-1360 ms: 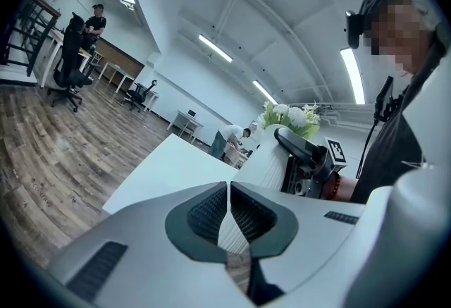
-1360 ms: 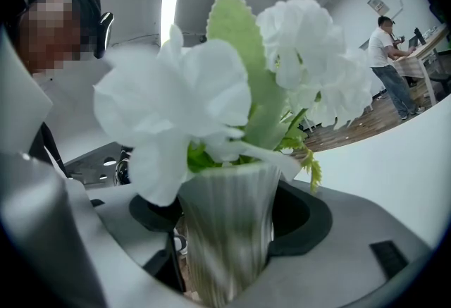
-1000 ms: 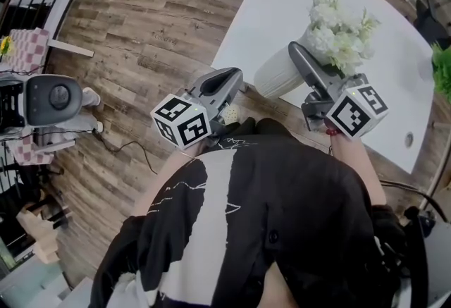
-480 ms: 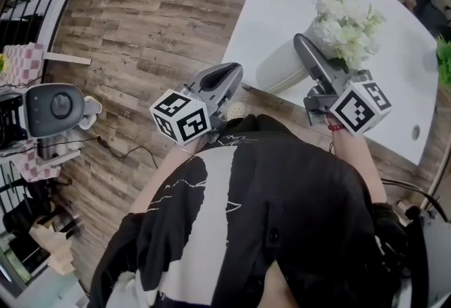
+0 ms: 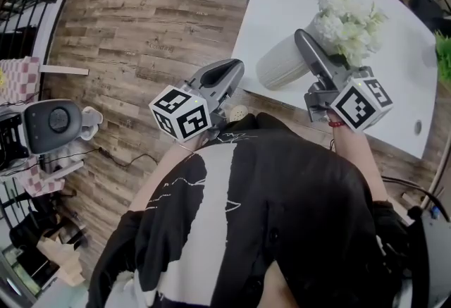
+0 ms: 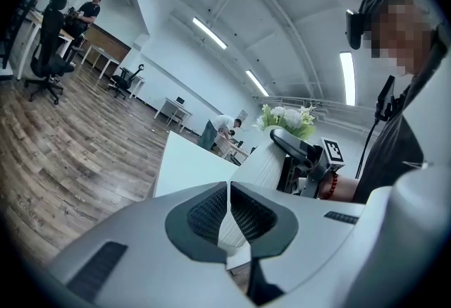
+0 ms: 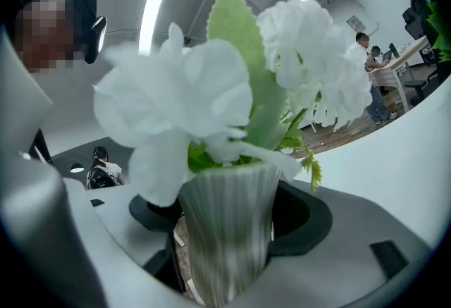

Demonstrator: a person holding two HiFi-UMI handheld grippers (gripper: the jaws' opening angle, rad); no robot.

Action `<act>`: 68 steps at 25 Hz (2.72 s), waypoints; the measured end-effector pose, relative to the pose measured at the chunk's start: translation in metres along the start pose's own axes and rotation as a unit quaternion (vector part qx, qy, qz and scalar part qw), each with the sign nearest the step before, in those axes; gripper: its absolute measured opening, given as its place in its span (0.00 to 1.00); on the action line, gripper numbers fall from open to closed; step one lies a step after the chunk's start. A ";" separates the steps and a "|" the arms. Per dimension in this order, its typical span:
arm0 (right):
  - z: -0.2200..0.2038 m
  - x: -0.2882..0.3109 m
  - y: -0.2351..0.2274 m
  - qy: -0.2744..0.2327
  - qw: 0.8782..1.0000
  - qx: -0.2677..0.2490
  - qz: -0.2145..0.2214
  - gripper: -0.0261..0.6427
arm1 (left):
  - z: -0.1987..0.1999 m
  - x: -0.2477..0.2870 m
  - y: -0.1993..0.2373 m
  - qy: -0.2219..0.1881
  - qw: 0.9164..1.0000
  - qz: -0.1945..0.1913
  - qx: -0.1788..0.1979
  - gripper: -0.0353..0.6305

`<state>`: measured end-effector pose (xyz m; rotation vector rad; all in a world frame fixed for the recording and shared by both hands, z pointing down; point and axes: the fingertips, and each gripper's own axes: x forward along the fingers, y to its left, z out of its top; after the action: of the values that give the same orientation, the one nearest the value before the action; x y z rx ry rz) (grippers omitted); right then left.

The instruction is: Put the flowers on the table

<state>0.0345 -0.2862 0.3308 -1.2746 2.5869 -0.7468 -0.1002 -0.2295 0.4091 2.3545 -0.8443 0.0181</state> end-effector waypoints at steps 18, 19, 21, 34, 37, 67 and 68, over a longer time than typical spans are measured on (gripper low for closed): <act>-0.005 0.022 0.007 0.000 0.999 -0.030 -0.014 0.57 | 0.008 -0.002 0.020 0.008 1.000 -0.018 0.001 0.09; -0.009 0.023 0.010 0.000 0.999 -0.031 -0.013 0.57 | 0.007 -0.006 0.022 0.007 1.000 -0.020 0.002 0.09; -0.015 0.025 0.017 0.000 0.999 -0.036 -0.010 0.57 | 0.004 -0.012 0.025 0.007 1.000 -0.022 0.003 0.09; -0.021 0.026 0.033 0.005 0.997 -0.079 0.012 0.57 | 0.004 -0.010 0.021 0.002 1.000 -0.018 0.000 0.09; -0.020 0.026 0.035 0.005 0.997 -0.081 0.014 0.57 | 0.004 -0.011 0.019 0.001 1.000 -0.017 -0.001 0.09; -0.020 0.025 0.039 0.015 0.992 -0.125 0.026 0.56 | 0.007 -0.011 0.013 -0.007 1.000 -0.010 -0.002 0.09; -0.020 0.025 0.039 0.014 0.992 -0.123 0.025 0.56 | 0.008 -0.012 0.013 -0.007 1.000 -0.010 -0.002 0.09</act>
<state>-0.0152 -0.2786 0.3305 -1.2645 2.7914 -0.4492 -0.1188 -0.2350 0.4078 2.3620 -0.8270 -0.0078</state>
